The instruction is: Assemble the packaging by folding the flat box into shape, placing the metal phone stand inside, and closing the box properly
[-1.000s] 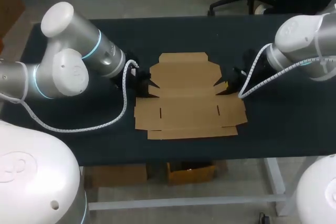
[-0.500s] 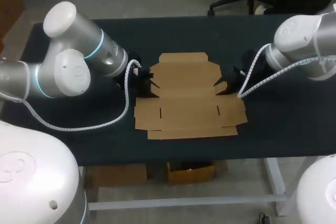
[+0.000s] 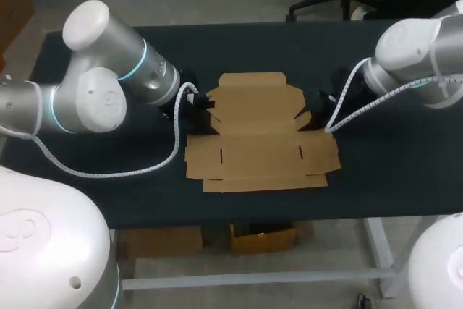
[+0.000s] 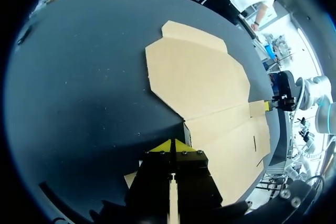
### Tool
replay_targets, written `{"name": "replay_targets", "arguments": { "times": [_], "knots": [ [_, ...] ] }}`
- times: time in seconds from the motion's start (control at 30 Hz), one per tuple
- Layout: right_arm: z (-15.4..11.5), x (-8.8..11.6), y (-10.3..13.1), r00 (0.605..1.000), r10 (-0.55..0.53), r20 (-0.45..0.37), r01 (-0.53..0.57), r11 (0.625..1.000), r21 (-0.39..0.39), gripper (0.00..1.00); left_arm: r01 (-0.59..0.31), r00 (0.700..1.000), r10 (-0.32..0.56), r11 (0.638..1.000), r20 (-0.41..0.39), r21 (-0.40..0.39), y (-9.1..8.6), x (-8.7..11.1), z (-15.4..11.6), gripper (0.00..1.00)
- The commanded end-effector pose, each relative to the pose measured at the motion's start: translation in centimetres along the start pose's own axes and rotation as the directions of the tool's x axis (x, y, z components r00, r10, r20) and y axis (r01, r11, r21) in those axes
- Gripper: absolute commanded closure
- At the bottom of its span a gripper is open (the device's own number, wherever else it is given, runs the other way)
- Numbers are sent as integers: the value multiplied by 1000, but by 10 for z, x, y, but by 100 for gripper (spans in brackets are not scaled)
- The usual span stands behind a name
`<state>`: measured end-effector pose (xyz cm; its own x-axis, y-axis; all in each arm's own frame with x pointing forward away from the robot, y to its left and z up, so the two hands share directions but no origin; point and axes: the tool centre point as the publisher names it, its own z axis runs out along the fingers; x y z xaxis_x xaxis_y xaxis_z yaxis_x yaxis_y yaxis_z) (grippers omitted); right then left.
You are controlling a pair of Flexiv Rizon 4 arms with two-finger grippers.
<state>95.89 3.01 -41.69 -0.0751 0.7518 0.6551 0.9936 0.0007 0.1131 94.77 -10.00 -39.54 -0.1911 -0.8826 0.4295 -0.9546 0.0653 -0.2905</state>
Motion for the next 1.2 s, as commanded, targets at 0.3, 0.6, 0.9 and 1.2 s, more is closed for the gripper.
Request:
{"name": "replay_targets", "arguments": {
  "times": [0.3,0.6,0.9,1.2],
  "knots": [
    [-3,10,-3,1000,3,25,-3,1000,-1,100,-31,999,31,999,23,9,0,13,0,100],
    [-3,10,-2,999,15,39,-15,1000,-3,100,-36,999,36,999,26,11,0,14,0,100],
    [-2,15,4,998,6,57,-6,1000,-4,100,-51,998,50,998,41,26,-2,18,-2,100],
    [1,20,5,997,6,71,-6,1000,-2,100,-62,997,60,998,46,26,-3,21,-2,100]
  ]
}}
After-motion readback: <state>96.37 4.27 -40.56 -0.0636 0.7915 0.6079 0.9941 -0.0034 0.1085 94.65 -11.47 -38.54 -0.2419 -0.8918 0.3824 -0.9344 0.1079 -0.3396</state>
